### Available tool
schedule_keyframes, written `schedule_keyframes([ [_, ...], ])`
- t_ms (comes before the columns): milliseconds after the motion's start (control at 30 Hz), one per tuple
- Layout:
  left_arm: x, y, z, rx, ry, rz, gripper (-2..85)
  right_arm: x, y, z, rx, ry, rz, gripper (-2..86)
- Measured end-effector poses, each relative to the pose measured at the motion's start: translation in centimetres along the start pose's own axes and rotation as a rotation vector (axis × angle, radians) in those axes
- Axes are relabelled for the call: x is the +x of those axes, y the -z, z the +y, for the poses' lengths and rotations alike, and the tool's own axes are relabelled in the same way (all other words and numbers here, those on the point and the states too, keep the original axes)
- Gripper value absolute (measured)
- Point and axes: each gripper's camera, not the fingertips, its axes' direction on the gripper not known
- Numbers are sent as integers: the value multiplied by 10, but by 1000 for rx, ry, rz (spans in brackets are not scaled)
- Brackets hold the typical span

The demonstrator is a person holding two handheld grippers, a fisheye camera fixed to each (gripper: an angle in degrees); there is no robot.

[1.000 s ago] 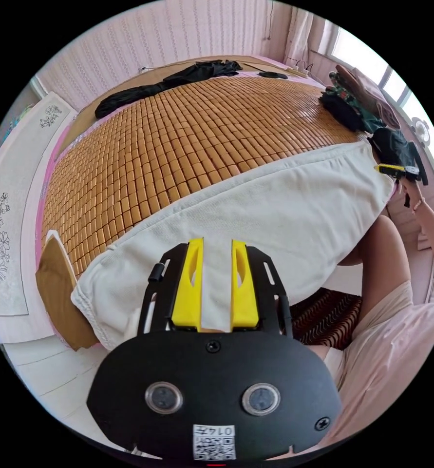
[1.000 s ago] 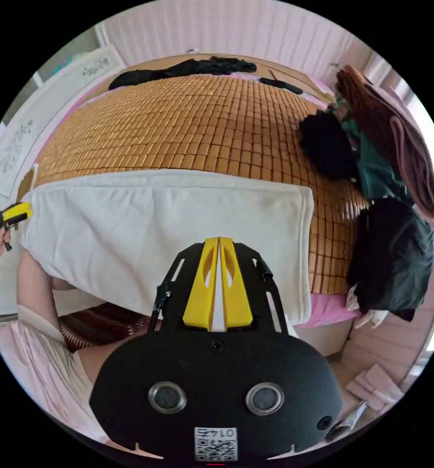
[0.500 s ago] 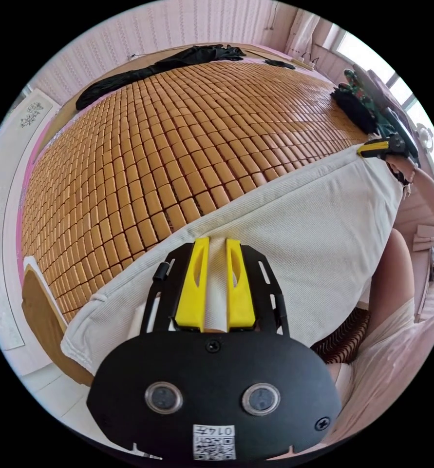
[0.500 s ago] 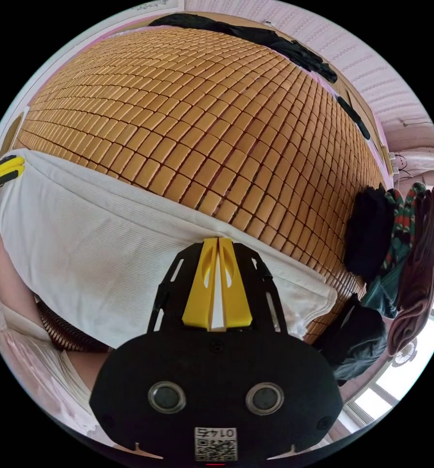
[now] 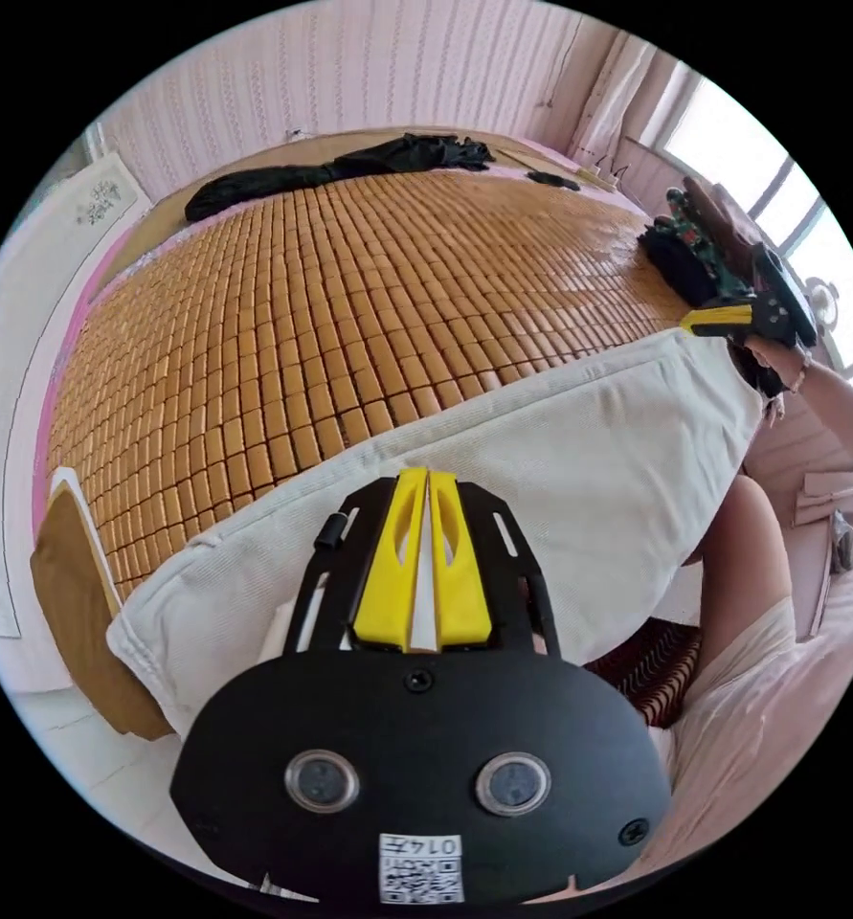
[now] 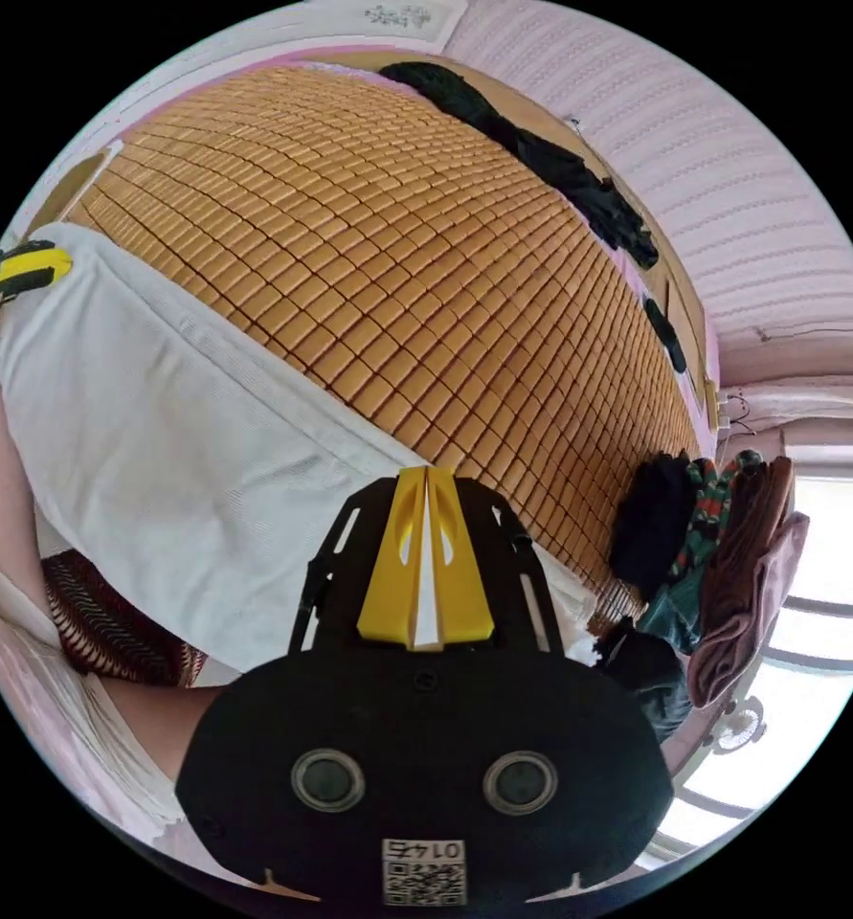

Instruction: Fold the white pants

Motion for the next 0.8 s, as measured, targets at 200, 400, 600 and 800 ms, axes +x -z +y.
schedule_keyframes([
  [200,124,19,69,167,-252,124,-8,-113,16,-85,37,241,-229,-10],
  [400,239,-40,85,59,-485,119,-8,-166,-50,-144,-244,272,-52,-9],
  [600,265,-86,70,-123,-586,101,-8,-169,-63,-174,-333,366,-92,-9],
  [800,288,-99,69,-186,-673,93,-8,-162,-78,-199,-439,424,-183,-9],
])
